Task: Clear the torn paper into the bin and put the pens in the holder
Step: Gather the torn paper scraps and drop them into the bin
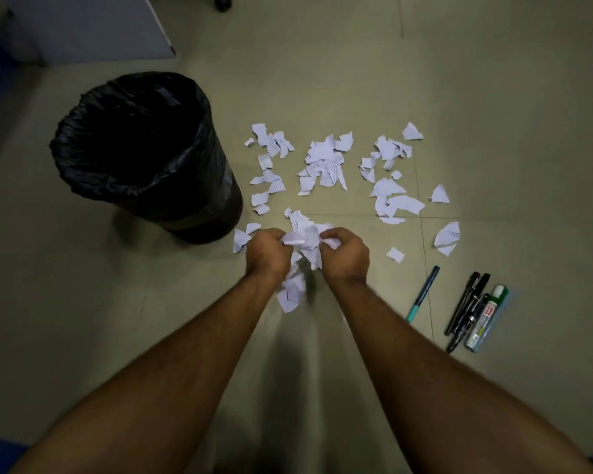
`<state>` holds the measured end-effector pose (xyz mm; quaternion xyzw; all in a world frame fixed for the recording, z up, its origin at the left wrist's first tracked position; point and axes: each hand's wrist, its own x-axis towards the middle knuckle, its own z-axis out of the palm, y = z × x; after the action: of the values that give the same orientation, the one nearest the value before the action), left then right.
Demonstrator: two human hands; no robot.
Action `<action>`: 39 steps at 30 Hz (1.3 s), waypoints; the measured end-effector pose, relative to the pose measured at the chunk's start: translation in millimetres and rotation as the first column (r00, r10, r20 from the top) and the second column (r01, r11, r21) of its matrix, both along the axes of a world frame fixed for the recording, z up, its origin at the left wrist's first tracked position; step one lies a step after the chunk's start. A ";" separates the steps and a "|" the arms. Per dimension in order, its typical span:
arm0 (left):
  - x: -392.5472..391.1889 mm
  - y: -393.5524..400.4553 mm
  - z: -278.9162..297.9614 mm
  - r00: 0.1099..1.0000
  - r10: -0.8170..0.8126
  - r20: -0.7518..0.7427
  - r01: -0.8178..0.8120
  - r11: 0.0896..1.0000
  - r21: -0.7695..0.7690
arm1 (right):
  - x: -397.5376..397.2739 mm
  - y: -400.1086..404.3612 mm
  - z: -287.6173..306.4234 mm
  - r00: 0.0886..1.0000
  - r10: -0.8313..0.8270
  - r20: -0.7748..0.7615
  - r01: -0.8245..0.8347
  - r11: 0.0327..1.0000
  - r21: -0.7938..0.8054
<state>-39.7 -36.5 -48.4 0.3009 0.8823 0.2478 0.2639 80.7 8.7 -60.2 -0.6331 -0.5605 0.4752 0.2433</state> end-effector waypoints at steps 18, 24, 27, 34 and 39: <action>-170.9 22.9 224.2 0.929 0.233 -0.288 -0.144 0.943 0.300 | -184.2 24.5 209.1 0.930 0.291 -0.224 -0.158 0.867 0.472; -215.4 -7.9 183.2 0.952 0.065 -0.299 -0.040 0.995 0.088 | -240.3 17.3 194.9 0.726 0.557 0.403 -0.688 0.598 0.411; -222.4 -12.2 175.5 0.945 -0.042 -0.324 0.060 0.997 0.046 | -244.0 15.5 190.9 0.599 0.579 0.553 -0.789 0.542 0.288; -203.0 2.8 183.0 0.927 -0.061 -0.370 0.126 0.980 0.152 | -214.8 18.4 184.6 0.920 0.371 0.124 -0.387 0.812 0.438; -159.5 29.6 196.1 0.931 -0.117 -0.345 0.199 0.956 0.215 | -178.1 33.4 185.4 0.980 0.191 -0.061 -0.149 0.898 0.415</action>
<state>-199.2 -6.9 147.7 0.4389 0.8488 0.2796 0.0932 -97.4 42.2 125.2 -0.4923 -0.6875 0.3984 0.3554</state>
